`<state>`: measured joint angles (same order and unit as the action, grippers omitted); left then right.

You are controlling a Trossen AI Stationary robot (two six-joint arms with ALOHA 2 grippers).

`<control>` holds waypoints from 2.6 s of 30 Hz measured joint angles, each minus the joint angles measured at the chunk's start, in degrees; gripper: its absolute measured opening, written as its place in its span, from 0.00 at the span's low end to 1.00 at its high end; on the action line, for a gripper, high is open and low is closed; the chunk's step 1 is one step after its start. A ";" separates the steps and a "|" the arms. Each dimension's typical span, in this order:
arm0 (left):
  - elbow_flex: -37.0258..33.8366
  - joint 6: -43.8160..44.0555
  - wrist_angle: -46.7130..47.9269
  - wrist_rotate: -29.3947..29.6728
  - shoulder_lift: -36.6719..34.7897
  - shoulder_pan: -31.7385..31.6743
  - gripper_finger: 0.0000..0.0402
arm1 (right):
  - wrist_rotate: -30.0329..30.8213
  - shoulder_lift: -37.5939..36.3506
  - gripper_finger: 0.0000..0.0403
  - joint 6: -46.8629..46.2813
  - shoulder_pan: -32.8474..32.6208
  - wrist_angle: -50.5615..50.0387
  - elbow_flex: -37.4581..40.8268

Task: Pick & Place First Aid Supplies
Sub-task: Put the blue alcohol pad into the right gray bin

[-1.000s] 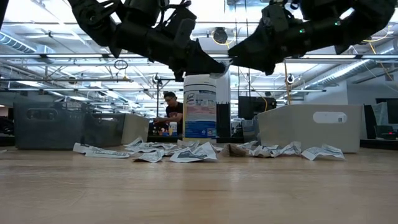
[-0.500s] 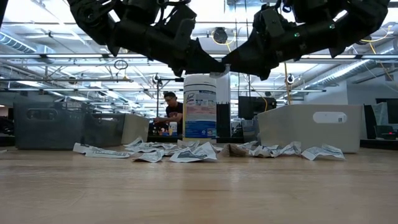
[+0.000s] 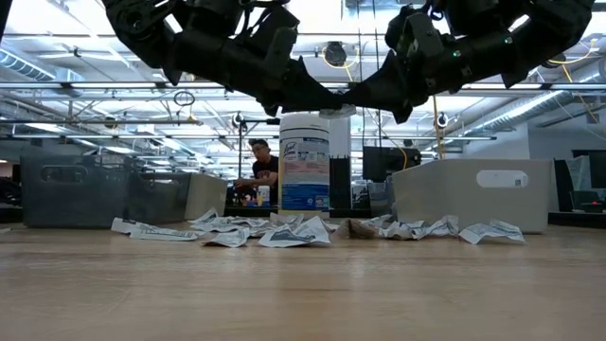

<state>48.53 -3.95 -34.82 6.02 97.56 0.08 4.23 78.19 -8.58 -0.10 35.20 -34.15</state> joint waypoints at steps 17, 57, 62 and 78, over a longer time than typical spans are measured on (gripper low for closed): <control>0.07 6.08 12.36 -4.48 -5.49 -0.80 0.50 | 0.06 -16.08 0.00 4.89 0.55 -34.36 -5.13; 0.04 10.48 22.61 -7.50 -7.04 -0.80 0.57 | -1.44 -8.49 0.08 8.77 10.25 -76.69 -13.86; 0.04 10.44 22.64 -7.52 -7.03 -0.81 0.57 | -4.27 -8.49 0.28 7.76 10.25 -76.58 -13.84; -0.88 10.47 24.85 -16.47 -8.55 -4.27 0.57 | -4.61 -2.39 0.56 12.48 13.04 -87.60 -26.64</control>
<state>47.66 6.52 -9.97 -10.45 89.01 -4.19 -0.38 75.79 3.90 12.94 -52.40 -60.79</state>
